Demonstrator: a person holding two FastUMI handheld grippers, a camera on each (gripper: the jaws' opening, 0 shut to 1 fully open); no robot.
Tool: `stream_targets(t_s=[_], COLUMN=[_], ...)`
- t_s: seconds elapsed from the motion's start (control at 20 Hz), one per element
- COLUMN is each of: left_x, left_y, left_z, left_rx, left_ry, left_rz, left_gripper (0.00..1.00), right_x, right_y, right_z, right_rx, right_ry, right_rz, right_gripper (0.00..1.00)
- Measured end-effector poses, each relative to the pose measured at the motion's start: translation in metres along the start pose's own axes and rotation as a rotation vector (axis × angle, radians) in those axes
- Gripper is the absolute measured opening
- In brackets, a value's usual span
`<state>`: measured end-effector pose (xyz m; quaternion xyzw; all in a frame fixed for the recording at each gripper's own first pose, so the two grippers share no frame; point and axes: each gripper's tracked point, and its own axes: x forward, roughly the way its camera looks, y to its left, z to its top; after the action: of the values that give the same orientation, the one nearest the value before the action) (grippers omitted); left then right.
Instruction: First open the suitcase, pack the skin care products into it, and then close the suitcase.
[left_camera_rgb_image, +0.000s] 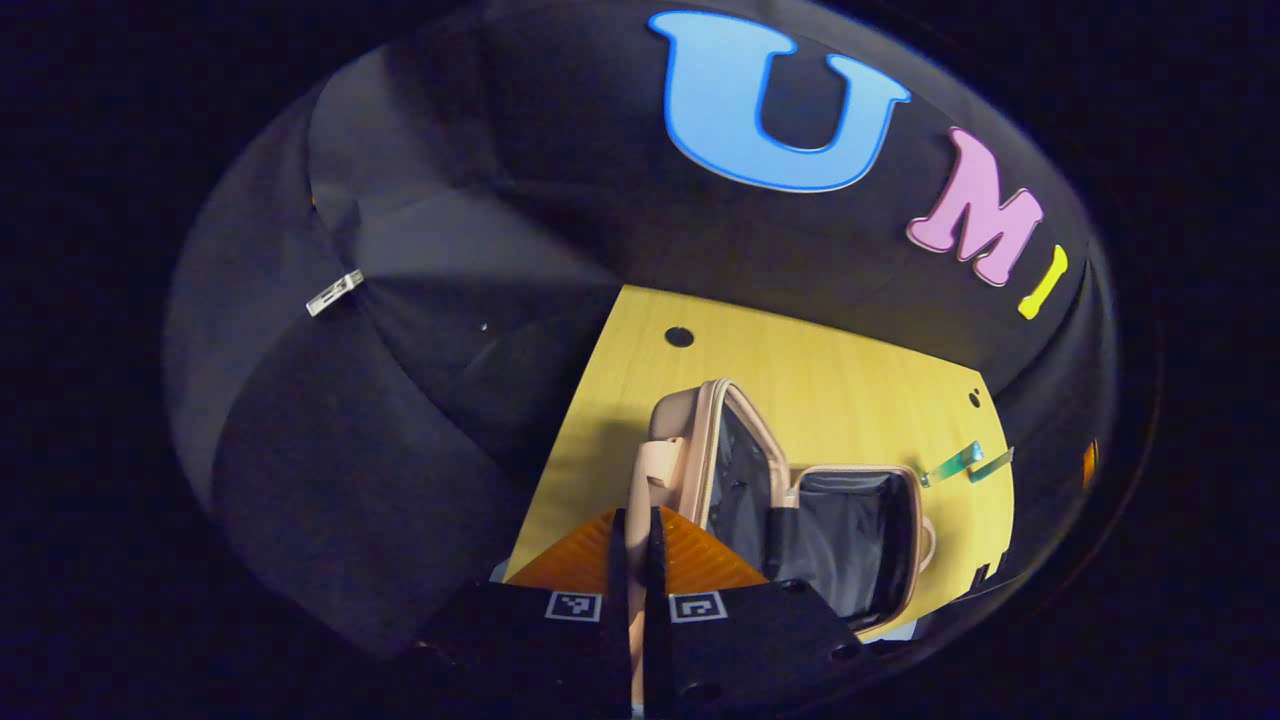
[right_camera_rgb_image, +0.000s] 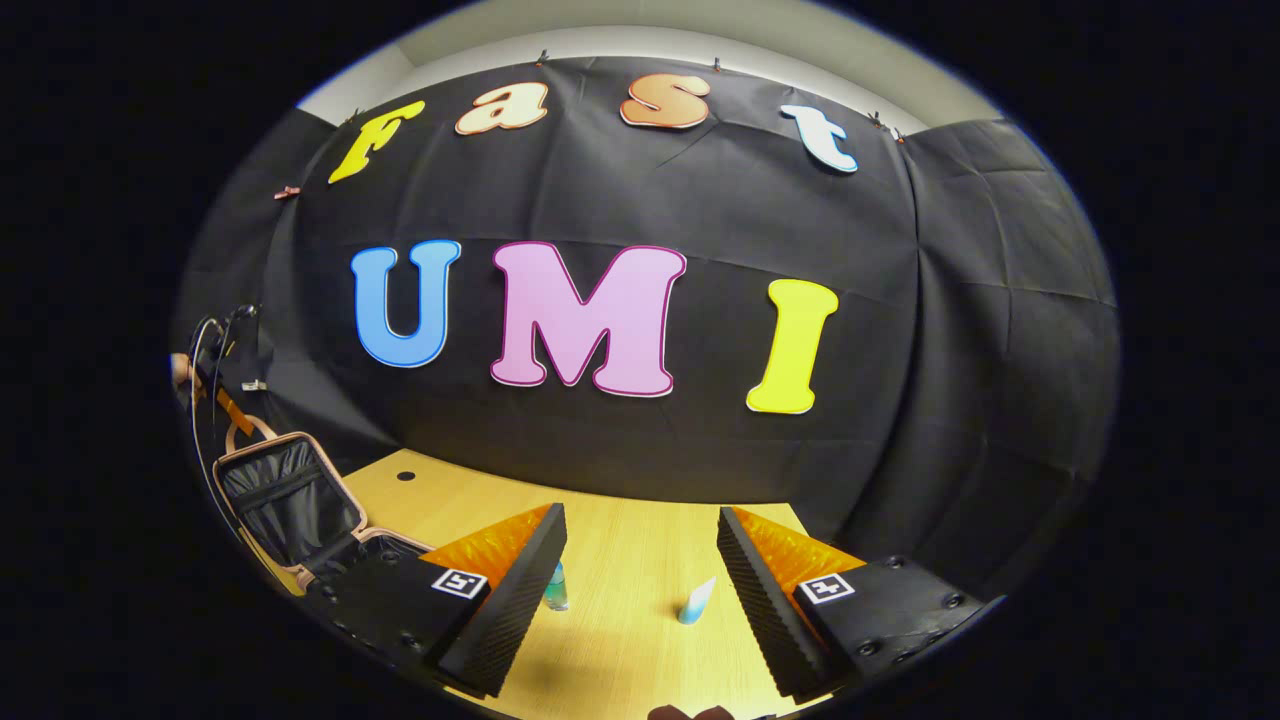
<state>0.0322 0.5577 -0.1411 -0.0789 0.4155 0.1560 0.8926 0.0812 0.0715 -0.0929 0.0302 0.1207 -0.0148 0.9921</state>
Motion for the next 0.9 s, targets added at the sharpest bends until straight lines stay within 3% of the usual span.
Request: stream_targets(t_s=[0.3, 0.65, 0.9], left_x=[0.1, 0.128, 0.106], left_y=[0.071, 0.08, 0.076], left_z=[-0.063, -0.088, -0.046], left_rx=[-0.148, -0.102, -0.028], left_ry=[0.145, 0.165, -0.063], left_rz=[0.002, 0.055, 0.054], left_gripper=[0.11, 0.25, 0.93], right_x=[0.004, 0.012, 0.017], right_y=[0.025, 0.038, 0.037], right_z=[-0.015, -0.027, -0.037], right_rx=[0.03, 0.06, 0.052], right_ry=[0.099, 0.143, 0.152], right_rz=[-0.05, -0.095, -0.116], right_gripper=[0.96, 0.96, 0.96])
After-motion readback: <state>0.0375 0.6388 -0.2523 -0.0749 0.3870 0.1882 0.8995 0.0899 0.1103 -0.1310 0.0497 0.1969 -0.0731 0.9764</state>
